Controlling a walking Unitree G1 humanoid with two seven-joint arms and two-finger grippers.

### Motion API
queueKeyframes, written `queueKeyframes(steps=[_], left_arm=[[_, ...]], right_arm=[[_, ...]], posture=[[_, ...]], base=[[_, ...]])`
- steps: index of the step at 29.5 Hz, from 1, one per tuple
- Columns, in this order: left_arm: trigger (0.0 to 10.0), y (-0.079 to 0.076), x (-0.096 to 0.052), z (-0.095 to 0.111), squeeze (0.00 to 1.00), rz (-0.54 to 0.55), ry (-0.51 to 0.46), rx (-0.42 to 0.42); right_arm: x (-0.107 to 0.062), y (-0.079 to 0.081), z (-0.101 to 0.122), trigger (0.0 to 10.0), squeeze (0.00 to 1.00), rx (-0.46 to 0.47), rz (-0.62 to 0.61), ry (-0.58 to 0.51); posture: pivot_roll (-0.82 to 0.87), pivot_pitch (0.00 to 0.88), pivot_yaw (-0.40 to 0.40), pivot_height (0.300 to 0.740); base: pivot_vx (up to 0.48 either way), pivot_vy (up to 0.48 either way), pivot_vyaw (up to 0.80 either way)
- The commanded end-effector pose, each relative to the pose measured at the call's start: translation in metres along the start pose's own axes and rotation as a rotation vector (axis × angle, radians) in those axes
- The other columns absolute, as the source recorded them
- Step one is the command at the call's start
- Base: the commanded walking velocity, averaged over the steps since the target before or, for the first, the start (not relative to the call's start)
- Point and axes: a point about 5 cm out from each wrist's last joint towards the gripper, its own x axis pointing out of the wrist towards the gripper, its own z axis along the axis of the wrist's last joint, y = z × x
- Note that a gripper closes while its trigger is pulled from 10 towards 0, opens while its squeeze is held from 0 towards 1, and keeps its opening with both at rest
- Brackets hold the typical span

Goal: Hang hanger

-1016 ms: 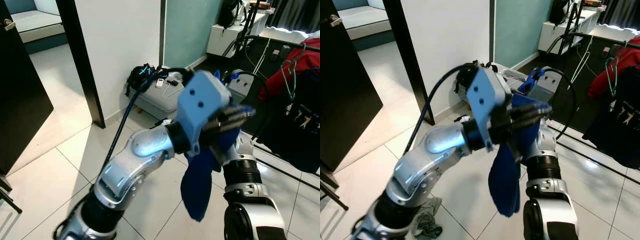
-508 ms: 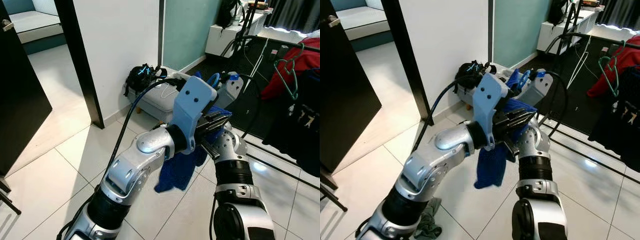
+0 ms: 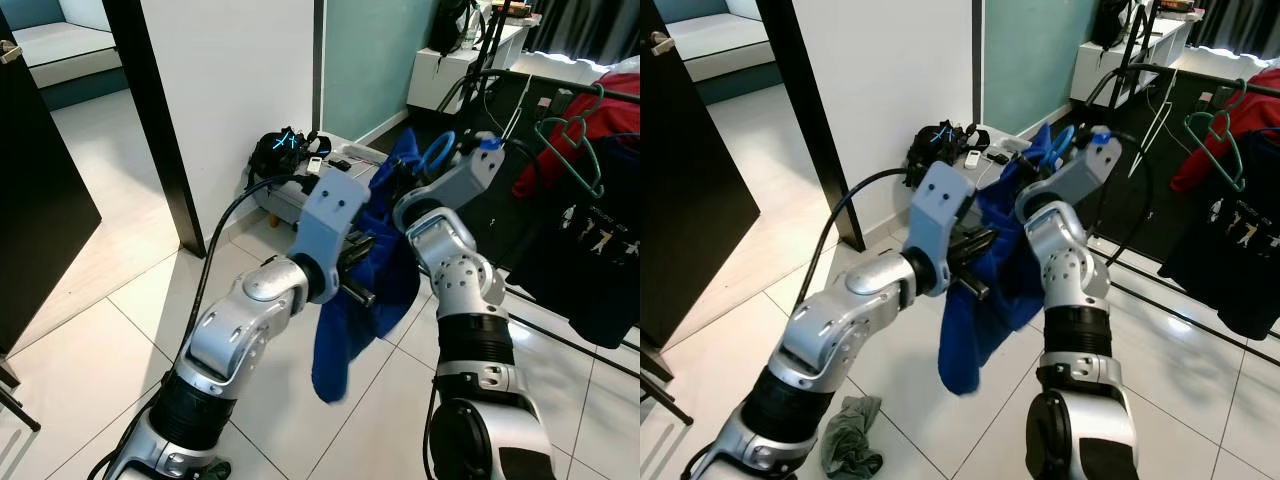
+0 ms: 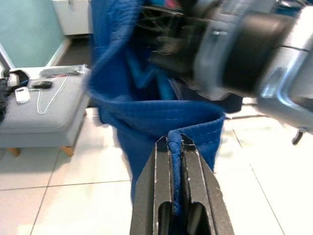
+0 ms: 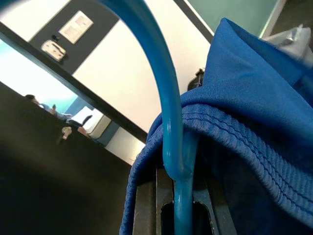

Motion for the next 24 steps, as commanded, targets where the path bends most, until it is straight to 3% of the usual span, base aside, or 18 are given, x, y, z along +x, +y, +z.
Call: queueKeyframes(steps=[1, 3, 6, 9, 11, 12, 13, 18, 24], left_arm=[[10.0, 0.02, -0.008, 0.001, 0.0, 0.084, 0.008, 0.016], [10.0, 0.03, -0.013, 0.001, 0.0, 0.118, 0.009, 0.018], [10.0, 0.027, -0.014, 0.002, 0.0, 0.1, -0.001, 0.01], [10.0, 0.013, -0.011, 0.006, 0.0, 0.041, -0.039, -0.02], [10.0, -0.009, -0.006, 0.015, 0.08, -0.034, -0.097, -0.051], [10.0, -0.009, -0.006, 0.015, 0.08, -0.034, -0.097, -0.051], [10.0, -0.029, -0.001, 0.025, 0.1, -0.101, -0.158, -0.082], [10.0, -0.052, 0.0, 0.037, 0.08, -0.203, -0.22, -0.104], [10.0, -0.067, -0.006, 0.034, 0.07, -0.298, -0.222, -0.128]], right_arm=[[0.0, 0.002, 0.01, 10.0, 0.0, 0.004, 0.022, -0.024], [0.0, 0.001, 0.013, 10.0, 0.0, 0.004, 0.021, -0.03], [0.001, 0.001, 0.015, 10.0, 0.0, 0.007, 0.022, -0.033], [0.001, 0.002, 0.016, 10.0, 0.0, 0.012, 0.024, -0.036], [0.002, 0.003, 0.015, 10.0, 0.0, 0.013, 0.025, -0.033], [0.002, 0.003, 0.015, 10.0, 0.0, 0.013, 0.025, -0.033], [0.002, 0.004, 0.013, 10.0, 0.0, 0.007, 0.019, -0.031], [0.004, -0.001, 0.013, 10.0, 0.0, -0.002, -0.029, -0.041], [0.006, -0.007, 0.02, 10.0, 0.0, 0.009, -0.084, -0.081]], posture=[[-0.03, 0.0, -0.014, 0.74], [-0.03, 0.0, -0.018, 0.74], [-0.03, 0.0, -0.019, 0.74], [-0.03, 0.0, -0.02, 0.74], [-0.03, 0.0, -0.026, 0.74], [-0.03, 0.0, -0.026, 0.74], [-0.03, 0.0, -0.026, 0.74], [-0.02, 0.0, -0.029, 0.74], [-0.02, 0.0, -0.028, 0.74]], base=[[0.0, 0.0, 0.0], [0.0, 0.0, 0.0], [0.0, 0.0, 0.0], [0.0, 0.0, 0.0], [0.0, 0.0, 0.0], [0.0, 0.0, 0.0], [0.0, 0.0, 0.0], [0.0, 0.0, 0.0], [0.0, 0.0, 0.0]])
